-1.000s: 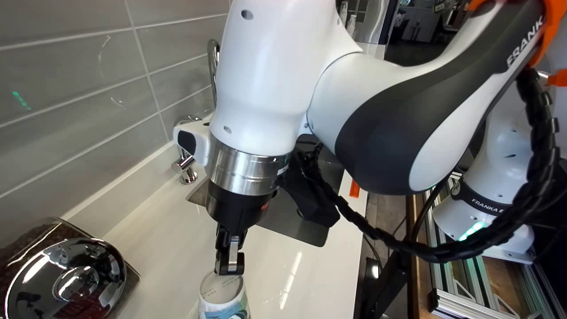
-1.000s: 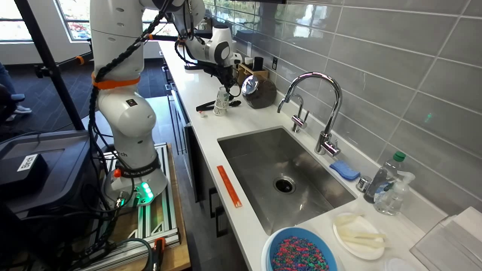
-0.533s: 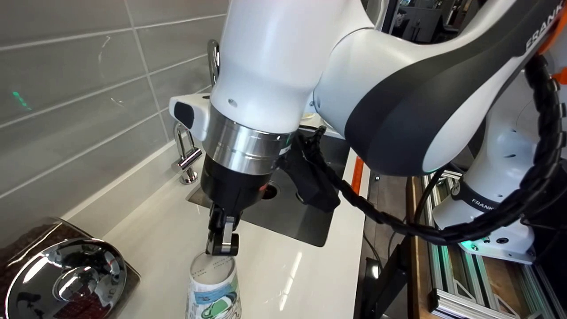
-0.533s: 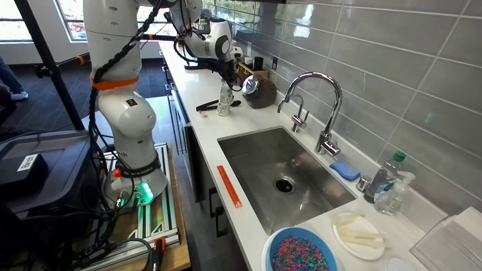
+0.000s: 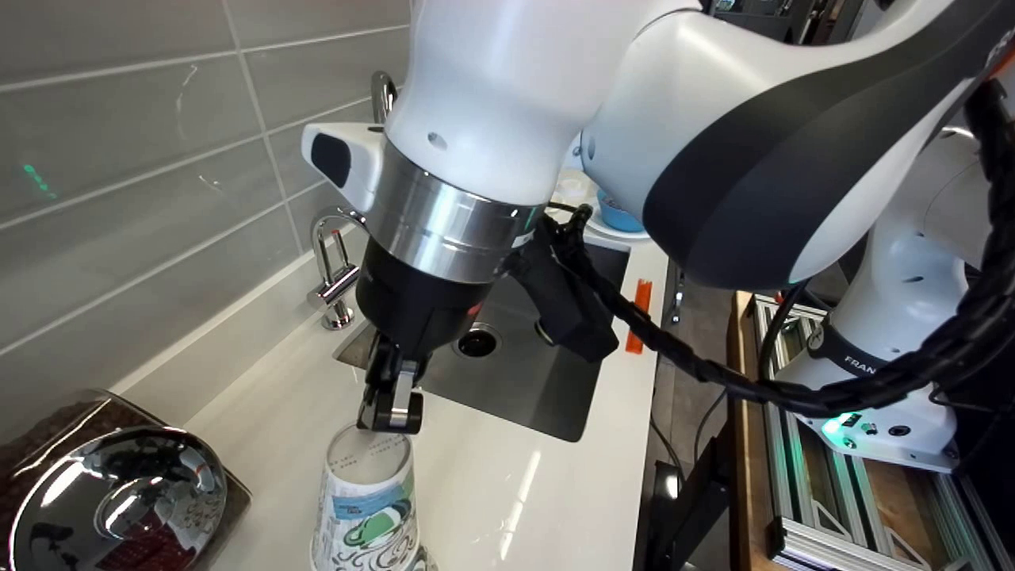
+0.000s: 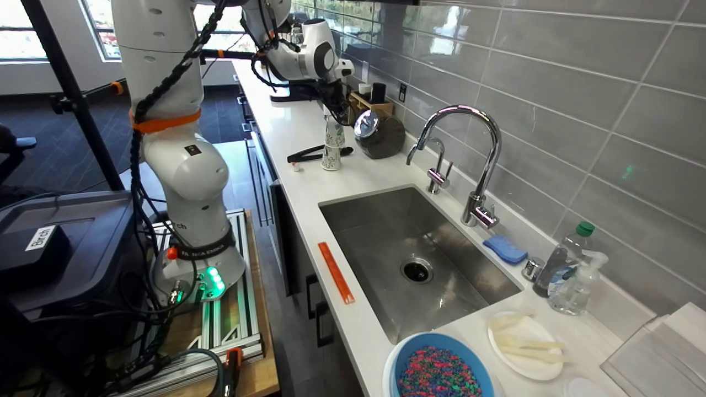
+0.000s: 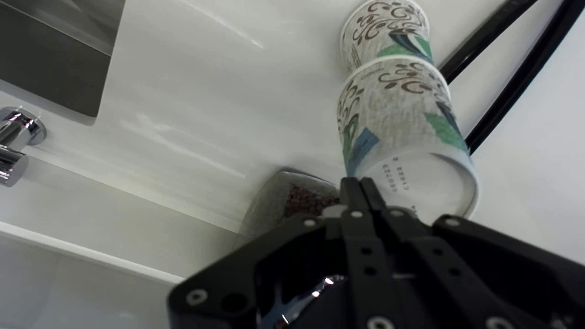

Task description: Take the coffee cup off of the other one

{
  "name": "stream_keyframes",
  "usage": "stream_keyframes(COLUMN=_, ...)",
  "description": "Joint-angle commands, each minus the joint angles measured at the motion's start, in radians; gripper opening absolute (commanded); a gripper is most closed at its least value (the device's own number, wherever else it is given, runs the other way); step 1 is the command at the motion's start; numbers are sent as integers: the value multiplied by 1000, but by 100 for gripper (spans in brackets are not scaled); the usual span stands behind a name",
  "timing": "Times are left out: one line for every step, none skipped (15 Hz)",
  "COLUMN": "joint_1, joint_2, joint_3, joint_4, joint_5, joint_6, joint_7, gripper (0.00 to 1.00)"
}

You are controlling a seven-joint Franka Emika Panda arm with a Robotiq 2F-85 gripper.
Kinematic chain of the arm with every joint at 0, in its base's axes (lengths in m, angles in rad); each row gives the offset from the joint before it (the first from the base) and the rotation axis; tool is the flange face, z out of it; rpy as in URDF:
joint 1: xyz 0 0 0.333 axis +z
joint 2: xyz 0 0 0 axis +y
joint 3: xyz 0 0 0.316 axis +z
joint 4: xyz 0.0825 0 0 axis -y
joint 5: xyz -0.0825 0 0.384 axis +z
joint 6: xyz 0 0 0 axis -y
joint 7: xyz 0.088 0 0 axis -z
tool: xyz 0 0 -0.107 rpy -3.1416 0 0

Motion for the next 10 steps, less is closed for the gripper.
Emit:
stream_keyframes(joint_1=3, joint_2=-50, joint_3=-2, joint_4=-31, joint_5=-48, joint_6=-22, joint_7=59, gripper=0)
stream_keyframes(joint_1=1, joint_2=-58, joint_3=-1, joint_4=-33, joint_5=-54, joint_6=-25, joint_7=67, gripper=0)
stream_keyframes(joint_1=0, joint_2=-67, joint_3=1, joint_4=-36, joint_5=-59, joint_6=-32, joint_7=74, gripper=0)
stream_keyframes(joint_1=-2, joint_2=-77, joint_3=3, joint_4=-39, joint_5=-63, joint_6=-39, joint_7=81, gripper=0)
stream_keyframes(joint_1=-5, joint_2=-88, joint_3=5, joint_4=-44, joint_5=-62, joint_6=-45, joint_7=84, gripper=0)
stream_keyframes(joint_1=-7, joint_2=-98, joint_3=7, joint_4=-46, joint_5=-67, joint_6=-53, joint_7=93, gripper=0)
stream_keyframes(joint_1=-9, joint_2=-109, joint_3=9, joint_4=-51, joint_5=-68, joint_6=-59, joint_7=99, gripper=0)
stream_keyframes(joint_1=-13, joint_2=-120, joint_3=12, joint_4=-56, joint_5=-67, joint_6=-66, joint_7=104, gripper=0)
stream_keyframes(joint_1=-16, joint_2=-129, joint_3=15, joint_4=-59, joint_5=-69, joint_6=-72, joint_7=112, gripper=0)
stream_keyframes(joint_1=-20, joint_2=-139, joint_3=18, joint_4=-62, joint_5=-70, joint_6=-85, joint_7=119, gripper=0)
